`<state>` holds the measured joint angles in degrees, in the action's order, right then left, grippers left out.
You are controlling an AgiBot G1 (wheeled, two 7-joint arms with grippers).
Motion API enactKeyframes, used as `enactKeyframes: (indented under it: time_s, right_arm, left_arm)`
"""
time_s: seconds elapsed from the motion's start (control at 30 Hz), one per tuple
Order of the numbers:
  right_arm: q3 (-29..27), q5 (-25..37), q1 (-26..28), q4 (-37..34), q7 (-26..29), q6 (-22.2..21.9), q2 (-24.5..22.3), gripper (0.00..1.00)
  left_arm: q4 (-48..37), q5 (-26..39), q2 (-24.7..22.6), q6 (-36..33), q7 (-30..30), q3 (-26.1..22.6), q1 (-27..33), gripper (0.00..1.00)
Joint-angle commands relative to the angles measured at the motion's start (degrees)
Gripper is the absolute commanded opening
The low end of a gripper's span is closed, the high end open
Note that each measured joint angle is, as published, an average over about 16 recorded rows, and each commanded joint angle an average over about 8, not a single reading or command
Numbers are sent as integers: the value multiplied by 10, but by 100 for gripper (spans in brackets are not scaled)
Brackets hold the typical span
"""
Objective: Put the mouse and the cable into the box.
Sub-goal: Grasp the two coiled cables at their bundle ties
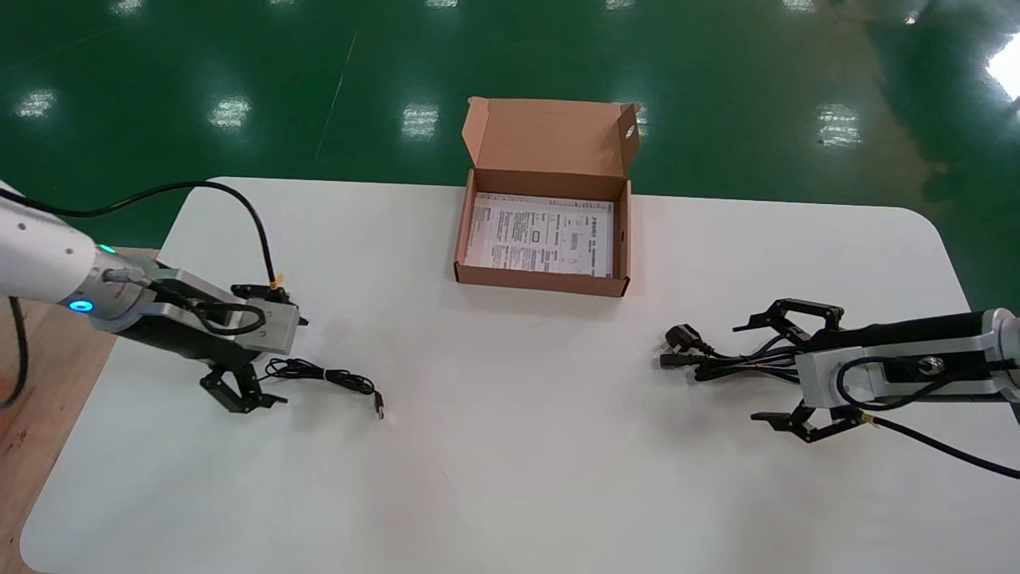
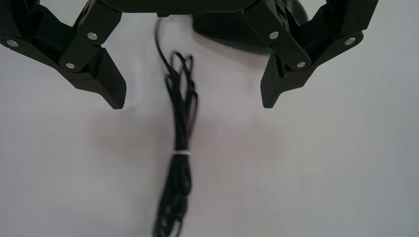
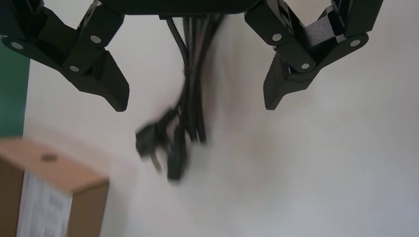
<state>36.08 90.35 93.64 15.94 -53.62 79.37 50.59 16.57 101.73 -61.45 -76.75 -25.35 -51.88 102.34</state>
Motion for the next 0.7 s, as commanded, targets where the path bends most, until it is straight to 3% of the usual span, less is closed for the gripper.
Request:
enactKeyframes:
  time_s: [0.03, 0.2, 0.27, 0.47, 0.53, 0.7]
  right_arm:
    - [4, 10, 7, -27, -17, -25, 11, 100]
    - [6, 19, 12, -64, -31, -80, 31, 100]
    - [6, 21, 15, -78, -33, -94, 37, 79]
    - [7, 23, 19, -99, -34, -109, 46, 4]
    - [6, 22, 19, -97, -34, -108, 45, 0]
    - [6, 21, 18, -91, -34, -104, 43, 0]
  left_arm:
    - [-30, 2, -15, 17, -22, 0, 4, 100]
    - [-73, 0, -36, 37, -54, 1, 4, 100]
    - [-88, 1, -42, 43, -63, 1, 5, 95]
    - [-109, 3, -51, 51, -74, 0, 6, 27]
    - [-107, 3, -50, 50, -73, 0, 5, 8]
    - [-101, 2, -48, 48, -71, 0, 5, 0]
